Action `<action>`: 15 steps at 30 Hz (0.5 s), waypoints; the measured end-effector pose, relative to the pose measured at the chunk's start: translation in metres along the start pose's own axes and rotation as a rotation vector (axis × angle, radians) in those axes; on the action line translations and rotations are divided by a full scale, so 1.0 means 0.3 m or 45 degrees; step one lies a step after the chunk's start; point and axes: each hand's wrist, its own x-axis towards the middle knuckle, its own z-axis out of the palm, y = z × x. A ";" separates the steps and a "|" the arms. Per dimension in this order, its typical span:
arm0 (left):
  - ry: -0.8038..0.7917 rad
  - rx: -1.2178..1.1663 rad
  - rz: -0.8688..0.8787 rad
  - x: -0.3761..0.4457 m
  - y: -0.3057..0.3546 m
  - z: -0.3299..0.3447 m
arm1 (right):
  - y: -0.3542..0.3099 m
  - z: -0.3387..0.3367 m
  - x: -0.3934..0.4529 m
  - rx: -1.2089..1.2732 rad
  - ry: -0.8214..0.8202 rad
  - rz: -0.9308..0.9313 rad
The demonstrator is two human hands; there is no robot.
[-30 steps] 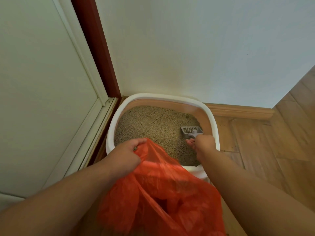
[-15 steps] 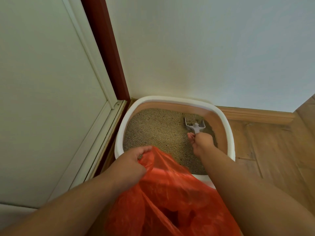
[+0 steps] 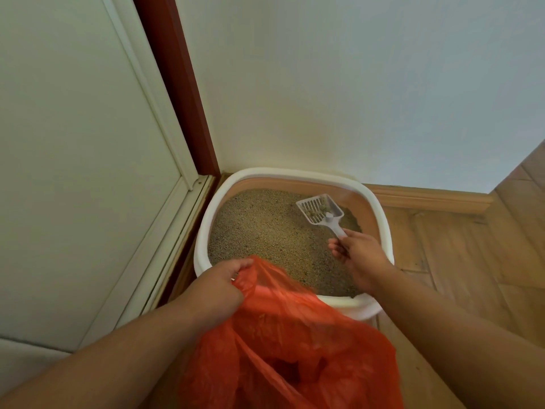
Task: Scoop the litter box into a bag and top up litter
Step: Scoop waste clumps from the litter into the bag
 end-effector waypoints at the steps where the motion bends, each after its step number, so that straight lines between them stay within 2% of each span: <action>1: 0.006 0.018 0.009 -0.003 -0.003 0.004 | 0.000 -0.022 -0.022 -0.031 -0.015 -0.005; 8: 0.017 0.093 0.052 -0.034 0.032 0.022 | -0.035 -0.130 -0.168 -0.130 -0.160 0.041; 15: -0.046 0.104 0.015 -0.055 0.077 0.020 | -0.078 -0.138 -0.248 -0.177 -0.259 0.043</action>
